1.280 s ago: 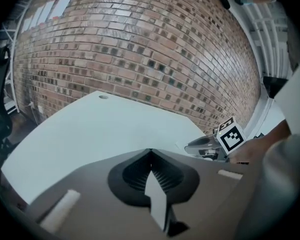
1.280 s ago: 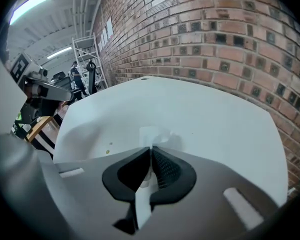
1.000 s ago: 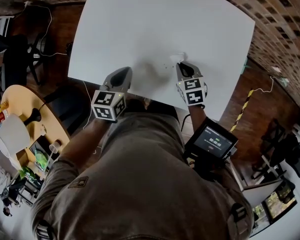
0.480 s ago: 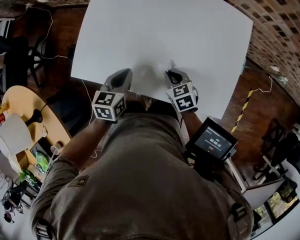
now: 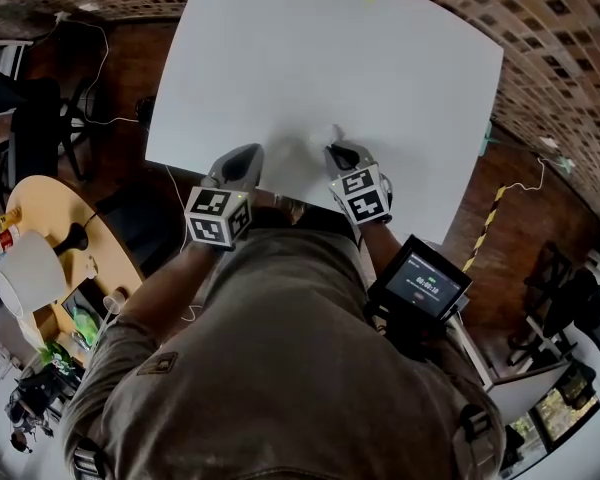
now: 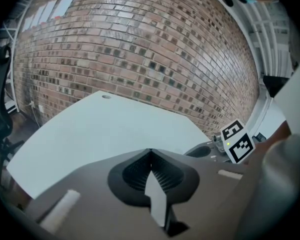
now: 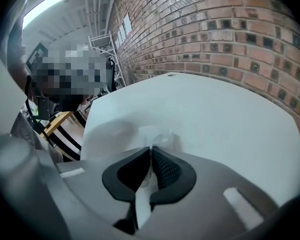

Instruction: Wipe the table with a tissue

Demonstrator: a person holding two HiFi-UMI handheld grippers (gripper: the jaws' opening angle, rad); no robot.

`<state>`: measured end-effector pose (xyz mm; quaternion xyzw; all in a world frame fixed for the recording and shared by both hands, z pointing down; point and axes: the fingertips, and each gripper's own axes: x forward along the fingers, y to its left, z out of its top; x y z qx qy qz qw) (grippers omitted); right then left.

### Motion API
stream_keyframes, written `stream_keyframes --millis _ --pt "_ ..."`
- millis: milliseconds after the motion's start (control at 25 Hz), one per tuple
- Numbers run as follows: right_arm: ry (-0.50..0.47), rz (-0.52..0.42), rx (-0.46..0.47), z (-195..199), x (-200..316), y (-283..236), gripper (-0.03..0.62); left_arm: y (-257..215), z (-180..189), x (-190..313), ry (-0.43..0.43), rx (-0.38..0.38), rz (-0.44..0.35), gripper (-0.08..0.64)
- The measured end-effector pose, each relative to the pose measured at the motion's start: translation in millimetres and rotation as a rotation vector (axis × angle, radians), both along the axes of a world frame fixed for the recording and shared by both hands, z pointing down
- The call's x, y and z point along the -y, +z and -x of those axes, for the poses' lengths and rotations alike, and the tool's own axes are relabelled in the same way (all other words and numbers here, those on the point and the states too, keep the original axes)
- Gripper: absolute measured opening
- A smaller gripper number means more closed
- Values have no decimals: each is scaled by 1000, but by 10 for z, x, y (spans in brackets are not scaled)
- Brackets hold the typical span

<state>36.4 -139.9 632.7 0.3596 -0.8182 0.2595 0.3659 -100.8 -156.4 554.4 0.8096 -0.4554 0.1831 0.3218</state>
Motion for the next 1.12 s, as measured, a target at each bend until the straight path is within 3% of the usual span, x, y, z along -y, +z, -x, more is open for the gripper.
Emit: stream_keyframes --millis 520,1120 --pt "138 -39 -57 -595 532 17 28 25 23 103 -35 7 10 2" --pt "-96 6 53 400 29 -12 28 37 129 50 -53 19 20 2"
